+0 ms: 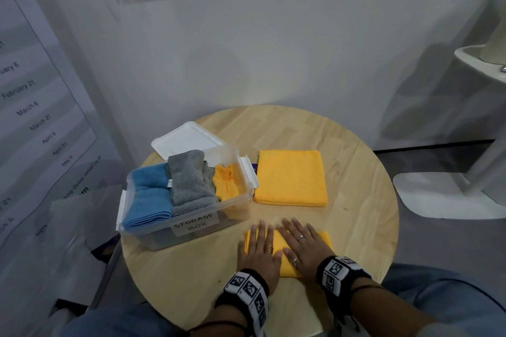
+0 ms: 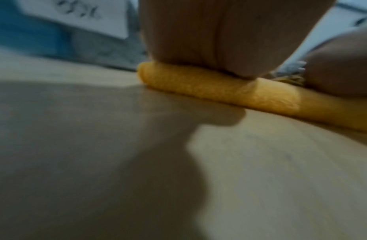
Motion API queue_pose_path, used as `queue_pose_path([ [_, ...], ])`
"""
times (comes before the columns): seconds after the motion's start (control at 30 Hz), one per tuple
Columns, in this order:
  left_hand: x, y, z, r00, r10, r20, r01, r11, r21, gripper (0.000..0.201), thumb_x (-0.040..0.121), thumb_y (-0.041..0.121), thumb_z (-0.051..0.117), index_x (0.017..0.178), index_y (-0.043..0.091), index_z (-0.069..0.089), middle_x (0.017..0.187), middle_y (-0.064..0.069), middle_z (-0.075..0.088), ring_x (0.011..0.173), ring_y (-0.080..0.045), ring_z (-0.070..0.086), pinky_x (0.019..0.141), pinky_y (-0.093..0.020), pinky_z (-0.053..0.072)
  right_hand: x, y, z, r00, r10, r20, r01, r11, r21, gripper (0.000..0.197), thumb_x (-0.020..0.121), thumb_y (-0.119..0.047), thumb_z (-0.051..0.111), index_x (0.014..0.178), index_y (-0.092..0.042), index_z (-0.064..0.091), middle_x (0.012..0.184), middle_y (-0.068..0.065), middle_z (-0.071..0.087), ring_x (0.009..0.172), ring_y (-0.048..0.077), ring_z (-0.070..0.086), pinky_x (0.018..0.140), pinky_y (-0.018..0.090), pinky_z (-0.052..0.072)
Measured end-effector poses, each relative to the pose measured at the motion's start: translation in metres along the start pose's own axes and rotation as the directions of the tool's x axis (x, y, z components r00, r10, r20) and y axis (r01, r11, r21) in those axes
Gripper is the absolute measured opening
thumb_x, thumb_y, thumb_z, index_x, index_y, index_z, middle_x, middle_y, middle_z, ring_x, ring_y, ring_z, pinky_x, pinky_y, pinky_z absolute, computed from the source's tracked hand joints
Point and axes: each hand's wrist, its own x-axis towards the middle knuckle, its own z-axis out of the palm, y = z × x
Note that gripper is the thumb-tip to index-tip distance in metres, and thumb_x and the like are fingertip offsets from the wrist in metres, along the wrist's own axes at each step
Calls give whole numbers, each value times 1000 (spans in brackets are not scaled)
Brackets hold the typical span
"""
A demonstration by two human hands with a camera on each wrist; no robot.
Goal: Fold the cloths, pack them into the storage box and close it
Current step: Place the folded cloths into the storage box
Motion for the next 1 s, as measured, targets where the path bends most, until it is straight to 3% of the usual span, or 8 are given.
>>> queue_pose_path([
  [0.1, 0, -13, -19, 973, -70, 219, 74, 997, -10, 89, 73, 68, -22, 147, 18, -17, 150, -3, -30, 146, -24, -13, 115, -51, 6, -6, 7, -8, 998, 39, 47, -36, 998, -57, 71, 96, -49, -8, 139, -16, 38, 137, -1, 45, 117, 18, 59, 92, 33, 49],
  [0.23, 2, -22, -30, 902, -284, 326, 300, 954, -1, 90, 89, 69, 16, 147, 9, -16, 156, -5, -22, 145, -21, -15, 116, -48, 2, -12, 15, -27, 988, 7, 154, -14, 999, 39, 109, 60, -77, -18, 150, -18, -1, 158, 3, -7, 147, 22, 3, 118, 37, 7],
  [0.3, 3, -17, -39, 909, -291, 299, 307, 952, -7, 80, 93, 58, 34, 150, 6, 10, 159, -8, -7, 146, -26, -2, 117, -45, 11, -8, 7, -40, 974, 81, 212, -77, 997, -27, 82, 85, -68, 22, 150, -21, 7, 158, 6, 7, 144, 26, 14, 114, 41, 19],
  [0.4, 4, -8, -52, 947, -195, 254, 235, 962, -139, 62, 92, 48, 50, 137, 7, 38, 149, -11, 26, 135, -30, 29, 109, -39, 30, -1, -5, -58, 947, 143, 289, -136, 990, -43, 74, 84, -46, 61, 143, -18, 24, 143, 11, 37, 130, 30, 38, 104, 40, 33],
  [0.53, -1, -16, -86, 966, -3, 257, 148, 824, -548, 61, 89, 32, 63, 136, 12, 31, 141, -9, 41, 129, -24, 41, 102, -31, 37, -9, -5, -74, 917, 124, 378, -166, 983, 79, 85, 75, -73, 51, 130, -9, 41, 133, 16, 43, 121, 30, 43, 92, 34, 39],
  [0.67, 7, -36, -161, 977, 195, 88, -120, 838, -532, 71, 83, 27, 70, 139, 19, 28, 135, 3, 34, 126, -12, 36, 102, -26, 32, -26, -15, -112, 937, -45, 347, -164, 820, 548, 89, 63, -76, 60, 133, -24, 40, 135, -2, 47, 122, 20, 47, 100, 31, 40],
  [0.87, 87, -65, -280, 991, 35, -131, -79, 936, -342, 47, 81, 23, 72, 109, 14, 37, 91, -4, 47, 89, -20, 47, 67, -30, 33, 8, -77, -179, 996, -82, -40, 81, 595, 800, 55, 97, -25, 48, 138, -31, 12, 124, -1, 38, 111, 19, 45, 79, 22, 47],
  [1.0, 141, -92, -282, 994, 110, 2, -110, 993, -34, 21, 80, 32, 71, 77, 30, 50, 98, -7, 64, 87, -24, 58, 76, -30, 43, 59, -99, -176, 991, -68, -112, 120, 812, 571, 37, 100, -14, 36, 133, -29, 40, 121, 15, 44, 102, 27, 47, 83, 29, 38],
])
